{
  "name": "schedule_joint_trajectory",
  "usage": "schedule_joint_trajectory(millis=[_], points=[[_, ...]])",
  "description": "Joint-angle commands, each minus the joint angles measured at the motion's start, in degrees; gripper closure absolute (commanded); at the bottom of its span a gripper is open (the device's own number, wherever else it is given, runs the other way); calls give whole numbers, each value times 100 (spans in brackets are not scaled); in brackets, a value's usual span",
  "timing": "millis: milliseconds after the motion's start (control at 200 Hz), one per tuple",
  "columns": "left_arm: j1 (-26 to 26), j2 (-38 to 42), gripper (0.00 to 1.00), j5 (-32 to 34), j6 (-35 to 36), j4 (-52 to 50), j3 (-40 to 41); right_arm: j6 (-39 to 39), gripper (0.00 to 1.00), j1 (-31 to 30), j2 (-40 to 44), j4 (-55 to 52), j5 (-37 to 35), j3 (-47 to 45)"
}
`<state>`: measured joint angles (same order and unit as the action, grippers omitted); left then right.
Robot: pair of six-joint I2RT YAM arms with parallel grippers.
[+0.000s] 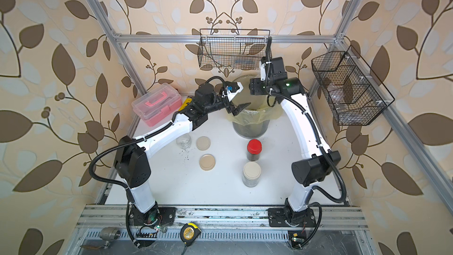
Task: Empty moldy tea leaves from jars
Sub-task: Pour the moldy tea leaves from the jar into the trash bin.
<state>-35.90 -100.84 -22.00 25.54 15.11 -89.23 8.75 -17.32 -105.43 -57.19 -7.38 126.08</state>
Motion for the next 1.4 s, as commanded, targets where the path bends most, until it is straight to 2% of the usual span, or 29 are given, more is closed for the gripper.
schedule_joint_trajectory(millis=[0,110,295,360,405,500,525,560,635,670,705,745,790,850,1045,1205,1394], points=[[28,799,1,282,-9,672,343,-388,77,-200,-436,-827,-1051,533],[30,1135,1,489,-58,716,744,-398,77,-235,-535,-798,-935,681],[30,1381,1,512,1,572,905,-652,77,-520,-837,-1135,-2104,1159],[24,1408,1,504,12,563,908,-682,77,-570,-811,-1122,-2221,1173],[25,1409,1,495,21,563,924,-648,77,-499,-752,-1087,-1764,1167],[25,1409,1,478,13,581,950,-259,77,-45,-436,-559,534,663],[26,1404,1,466,4,585,943,-111,78,64,-318,-333,893,428],[28,1418,1,460,-7,588,944,-16,81,57,-238,-212,679,243],[30,1426,1,409,4,582,966,-363,81,-299,-394,-553,-922,451],[29,1426,1,390,18,579,967,-424,81,-344,-539,-787,-1095,674],[26,1426,1,355,65,572,963,-371,80,-299,-638,-938,-844,849],[30,1419,1,306,122,576,962,-260,79,-179,-617,-895,-173,839],[29,1401,1,234,205,599,974,-117,79,-54,-427,-516,569,530],[30,1391,1,119,269,667,1012,79,79,62,-102,79,1158,-5],[26,1350,1,-68,359,754,1016,443,78,281,301,670,1890,-463],[26,1145,1,-229,484,816,765,1004,77,448,999,1715,2738,-1347],[26,659,1,-598,599,847,85,2054,77,722,1981,3355,3792,-2728]])
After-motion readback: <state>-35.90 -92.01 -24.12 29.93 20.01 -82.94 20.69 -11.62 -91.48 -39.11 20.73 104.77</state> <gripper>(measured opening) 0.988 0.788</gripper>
